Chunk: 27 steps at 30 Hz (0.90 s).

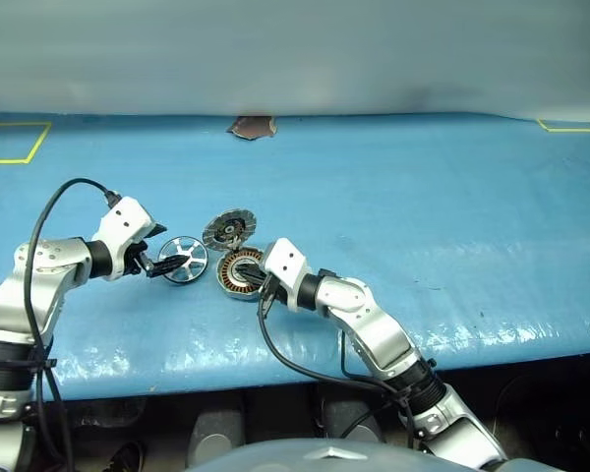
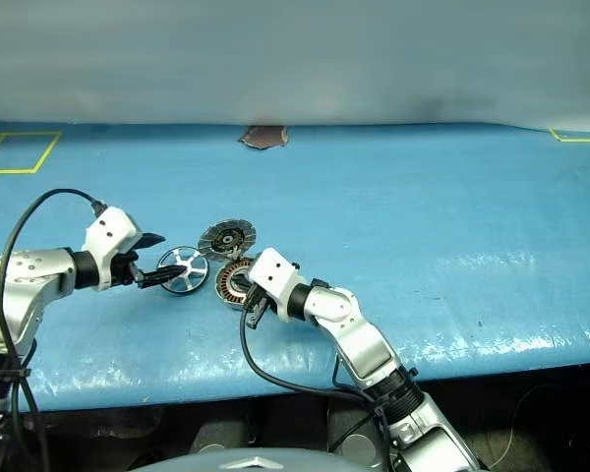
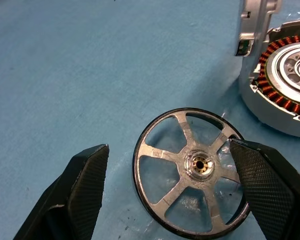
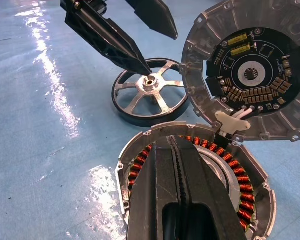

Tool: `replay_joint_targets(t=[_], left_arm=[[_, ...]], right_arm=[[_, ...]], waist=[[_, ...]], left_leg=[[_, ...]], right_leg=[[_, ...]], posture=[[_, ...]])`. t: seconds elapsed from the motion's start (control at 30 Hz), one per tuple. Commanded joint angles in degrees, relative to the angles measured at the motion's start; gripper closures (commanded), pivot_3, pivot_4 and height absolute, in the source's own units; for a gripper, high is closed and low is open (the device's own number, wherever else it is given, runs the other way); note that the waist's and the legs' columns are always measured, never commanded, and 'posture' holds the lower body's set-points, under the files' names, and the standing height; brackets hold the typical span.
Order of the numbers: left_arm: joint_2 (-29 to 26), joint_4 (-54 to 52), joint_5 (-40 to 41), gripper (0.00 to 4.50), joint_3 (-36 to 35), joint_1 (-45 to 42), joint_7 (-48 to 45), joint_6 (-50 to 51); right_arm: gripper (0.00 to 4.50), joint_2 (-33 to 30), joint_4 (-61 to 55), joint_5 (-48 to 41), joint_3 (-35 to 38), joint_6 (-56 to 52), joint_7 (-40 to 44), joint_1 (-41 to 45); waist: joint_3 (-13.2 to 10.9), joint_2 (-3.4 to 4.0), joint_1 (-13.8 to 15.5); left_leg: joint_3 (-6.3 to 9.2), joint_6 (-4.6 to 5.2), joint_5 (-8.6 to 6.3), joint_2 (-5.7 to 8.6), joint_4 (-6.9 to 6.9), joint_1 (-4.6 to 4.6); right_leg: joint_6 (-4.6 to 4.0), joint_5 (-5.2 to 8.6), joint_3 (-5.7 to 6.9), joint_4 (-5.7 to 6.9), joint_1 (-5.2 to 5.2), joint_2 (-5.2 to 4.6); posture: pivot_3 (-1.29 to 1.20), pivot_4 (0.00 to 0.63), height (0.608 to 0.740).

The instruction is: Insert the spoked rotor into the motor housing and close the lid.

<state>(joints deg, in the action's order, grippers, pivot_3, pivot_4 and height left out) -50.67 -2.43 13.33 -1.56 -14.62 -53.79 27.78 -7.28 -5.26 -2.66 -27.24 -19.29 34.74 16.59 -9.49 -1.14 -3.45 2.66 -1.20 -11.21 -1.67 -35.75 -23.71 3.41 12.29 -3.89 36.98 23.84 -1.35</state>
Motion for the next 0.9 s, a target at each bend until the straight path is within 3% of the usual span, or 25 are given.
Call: replay_joint_targets(t=[0.03, 0.2, 0.33, 0.6, 0.9], left_arm=[[-4.2, -2.2, -4.6, 0.34, 1.6, -2.9, -2.1, -5.9], [-8.4, -2.4, -11.5, 0.34, 6.3, -7.7, -4.5, -11.1], [-8.0, -3.0, -13.9, 0.34, 8.6, -9.8, -4.9, -10.5], [-8.2, -8.4, -15.7, 0.34, 10.4, -5.0, -6.0, -7.9], [-7.0, -7.0, -18.1, 0.34, 12.4, -3.8, -5.6, -8.3]], right_arm=[[4.50, 0.0, -3.1, -0.4, 0.3, 0.1, 0.3, 0.0], [4.50, -0.7, -4.4, -0.7, 0.1, -1.1, 0.7, -0.4], [4.50, -1.4, -6.2, -1.0, -0.4, -3.1, 1.2, -1.0], [4.50, -4.0, -10.5, -1.4, -0.8, -7.9, 2.0, -2.6], [4.50, -4.2, -11.1, -1.6, -0.9, -9.5, 1.6, -2.2]], waist=[[0.0, 0.00, 0.0], [0.0, -0.01, 0.1], [0.0, -0.01, 0.1], [0.0, -0.01, -0.1], [0.0, -0.02, 0.1]], left_leg=[[0.00, 0.00, 0.00, 0.00, 0.00, 0.00], [-0.01, 0.00, 0.00, 0.01, 0.00, -0.03], [-0.02, 0.00, 0.00, 0.02, 0.00, -0.05], [-0.01, 0.00, 0.00, -0.01, -0.02, -0.06], [0.00, 0.00, 0.00, -0.01, -0.18, -0.07]], right_leg=[[0.00, 0.00, 0.00, 0.00, 0.00, 0.00], [0.00, 0.00, -0.01, -0.02, 0.01, 0.00], [0.01, 0.00, -0.01, -0.03, 0.02, 0.00], [0.00, 0.00, -0.02, 0.02, 0.05, 0.03], [0.02, -0.01, -0.02, 0.05, -0.01, 0.03]], posture=[[0.00, 0.150, 0.740], [0.00, 0.150, 0.740], [0.00, 0.150, 0.740], [0.00, 0.150, 0.740], [0.00, 0.150, 0.740]])
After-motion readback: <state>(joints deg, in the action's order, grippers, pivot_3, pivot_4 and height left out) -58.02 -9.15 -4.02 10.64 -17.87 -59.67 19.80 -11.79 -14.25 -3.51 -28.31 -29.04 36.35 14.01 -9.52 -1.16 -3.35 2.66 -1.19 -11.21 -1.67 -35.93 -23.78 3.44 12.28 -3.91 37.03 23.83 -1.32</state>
